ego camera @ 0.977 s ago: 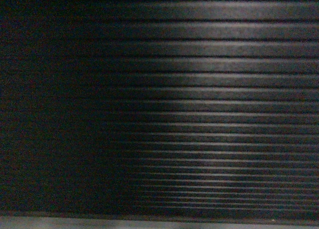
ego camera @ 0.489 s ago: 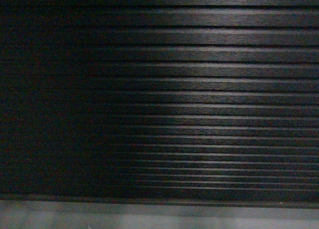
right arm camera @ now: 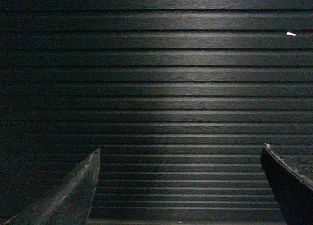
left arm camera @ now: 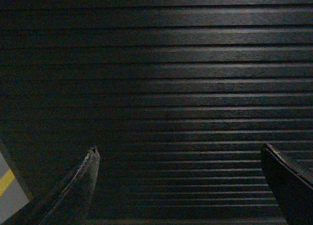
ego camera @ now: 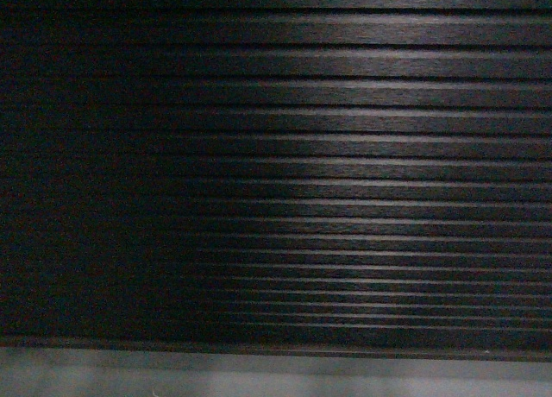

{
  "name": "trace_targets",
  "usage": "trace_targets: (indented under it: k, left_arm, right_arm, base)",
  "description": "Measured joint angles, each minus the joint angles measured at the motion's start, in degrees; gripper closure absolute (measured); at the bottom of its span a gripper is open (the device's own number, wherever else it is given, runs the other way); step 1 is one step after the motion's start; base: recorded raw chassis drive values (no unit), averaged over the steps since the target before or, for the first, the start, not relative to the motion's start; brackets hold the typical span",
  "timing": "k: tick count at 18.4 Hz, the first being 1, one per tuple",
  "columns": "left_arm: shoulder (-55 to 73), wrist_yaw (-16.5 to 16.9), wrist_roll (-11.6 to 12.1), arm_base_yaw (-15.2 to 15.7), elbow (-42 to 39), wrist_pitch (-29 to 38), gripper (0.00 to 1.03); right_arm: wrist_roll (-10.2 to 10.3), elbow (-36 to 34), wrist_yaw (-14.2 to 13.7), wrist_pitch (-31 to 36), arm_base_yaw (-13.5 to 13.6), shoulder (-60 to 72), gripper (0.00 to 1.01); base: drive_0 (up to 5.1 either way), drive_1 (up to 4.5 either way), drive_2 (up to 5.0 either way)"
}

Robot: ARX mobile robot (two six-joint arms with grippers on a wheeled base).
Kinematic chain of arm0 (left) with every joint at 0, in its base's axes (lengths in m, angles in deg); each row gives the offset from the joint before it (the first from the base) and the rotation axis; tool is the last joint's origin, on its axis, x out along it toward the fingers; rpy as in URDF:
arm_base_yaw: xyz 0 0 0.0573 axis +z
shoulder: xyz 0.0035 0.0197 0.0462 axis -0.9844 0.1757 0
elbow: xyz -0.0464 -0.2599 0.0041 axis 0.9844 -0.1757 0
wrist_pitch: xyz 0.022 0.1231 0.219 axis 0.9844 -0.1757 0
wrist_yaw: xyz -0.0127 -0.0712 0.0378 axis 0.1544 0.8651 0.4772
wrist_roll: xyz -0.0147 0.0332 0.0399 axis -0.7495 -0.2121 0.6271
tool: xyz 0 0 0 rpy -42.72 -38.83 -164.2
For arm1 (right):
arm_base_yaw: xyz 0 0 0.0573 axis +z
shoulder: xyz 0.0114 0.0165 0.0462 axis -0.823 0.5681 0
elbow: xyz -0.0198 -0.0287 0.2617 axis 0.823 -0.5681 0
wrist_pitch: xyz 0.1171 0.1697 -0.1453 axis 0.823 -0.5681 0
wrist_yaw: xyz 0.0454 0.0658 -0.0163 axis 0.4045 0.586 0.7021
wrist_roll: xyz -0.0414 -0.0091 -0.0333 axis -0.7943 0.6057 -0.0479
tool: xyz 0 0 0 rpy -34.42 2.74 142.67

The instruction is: Place dark red mango on scale at checkout

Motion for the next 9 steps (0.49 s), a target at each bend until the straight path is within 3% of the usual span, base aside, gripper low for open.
trace_targets:
  k: [9]
  left_arm:
    - [0.00,0.00,0.00,0.00,0.00,0.00,0.05]
  right_arm:
    - [0.00,0.00,0.00,0.00,0.00,0.00,0.03]
  base:
    - [0.0,0.00,0.0]
